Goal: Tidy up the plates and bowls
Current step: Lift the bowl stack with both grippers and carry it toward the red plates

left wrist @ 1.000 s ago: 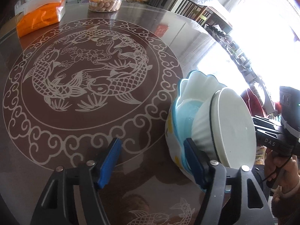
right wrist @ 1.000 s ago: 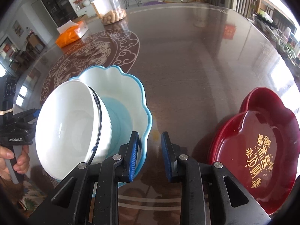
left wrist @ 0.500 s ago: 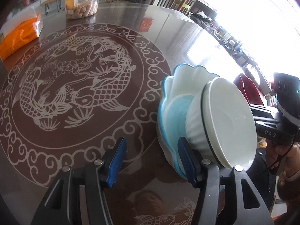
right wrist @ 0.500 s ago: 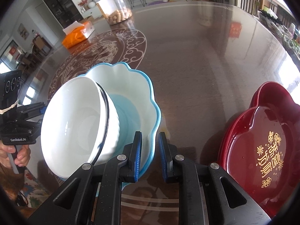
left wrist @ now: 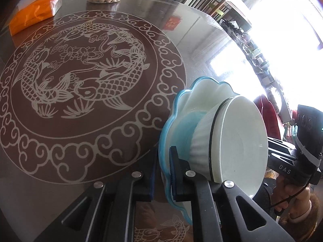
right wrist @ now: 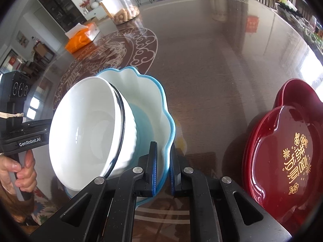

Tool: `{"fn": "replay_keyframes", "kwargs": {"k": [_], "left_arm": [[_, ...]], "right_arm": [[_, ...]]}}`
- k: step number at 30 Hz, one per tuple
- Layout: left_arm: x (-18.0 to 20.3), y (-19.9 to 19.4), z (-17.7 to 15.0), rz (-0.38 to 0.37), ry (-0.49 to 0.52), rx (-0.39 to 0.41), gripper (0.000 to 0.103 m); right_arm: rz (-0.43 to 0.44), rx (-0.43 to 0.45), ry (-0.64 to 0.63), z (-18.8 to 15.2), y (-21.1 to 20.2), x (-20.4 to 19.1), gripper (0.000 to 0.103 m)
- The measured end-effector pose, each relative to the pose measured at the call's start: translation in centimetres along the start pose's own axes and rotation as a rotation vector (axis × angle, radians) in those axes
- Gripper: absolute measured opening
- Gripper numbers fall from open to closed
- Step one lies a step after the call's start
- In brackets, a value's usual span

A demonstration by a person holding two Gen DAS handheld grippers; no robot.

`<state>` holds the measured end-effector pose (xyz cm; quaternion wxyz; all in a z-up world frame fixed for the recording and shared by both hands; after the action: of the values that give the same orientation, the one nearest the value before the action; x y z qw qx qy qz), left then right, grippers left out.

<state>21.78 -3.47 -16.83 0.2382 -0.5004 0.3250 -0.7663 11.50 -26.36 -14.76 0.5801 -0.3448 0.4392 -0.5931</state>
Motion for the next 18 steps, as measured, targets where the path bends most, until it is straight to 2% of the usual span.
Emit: {"fn": "replay_keyframes", "kwargs": {"k": [2, 8, 13, 18], "left_arm": [[0.1, -0.4, -0.1, 0.008, -0.005, -0.002, 0.01], [1.7, -0.6, 1.5, 0.042, 0.009, -0.001, 0.01], [1.4, 0.3, 2.1, 0.033, -0.01, 0.002, 0.009], [1.9, 0.4, 2.3, 0.037, 0.03, 0.01, 0.01]], "right_arm": [[0.024, -0.002, 0.02, 0.1, -0.5, 0.2, 0.011], [0.019, 0.002, -0.003, 1.0, -2.4, 0.1, 0.01], [-0.009, -0.023, 0.003, 1.3, -1.5, 0.4, 0.009], [-0.014, -0.035, 0.022, 0.8, -0.2, 1.2, 0.009]]}}
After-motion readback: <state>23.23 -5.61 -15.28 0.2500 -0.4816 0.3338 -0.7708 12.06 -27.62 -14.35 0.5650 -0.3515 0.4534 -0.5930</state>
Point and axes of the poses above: each gripper's, at about its wrist camera, not at the fingertips, and y roughly the way its jaws point, x to its right, z to its top, the point moved 1 cm from there along y, roughly the way its jaws point, and after that the axes turned 13 degrees about -z, right-handed, at the moved point
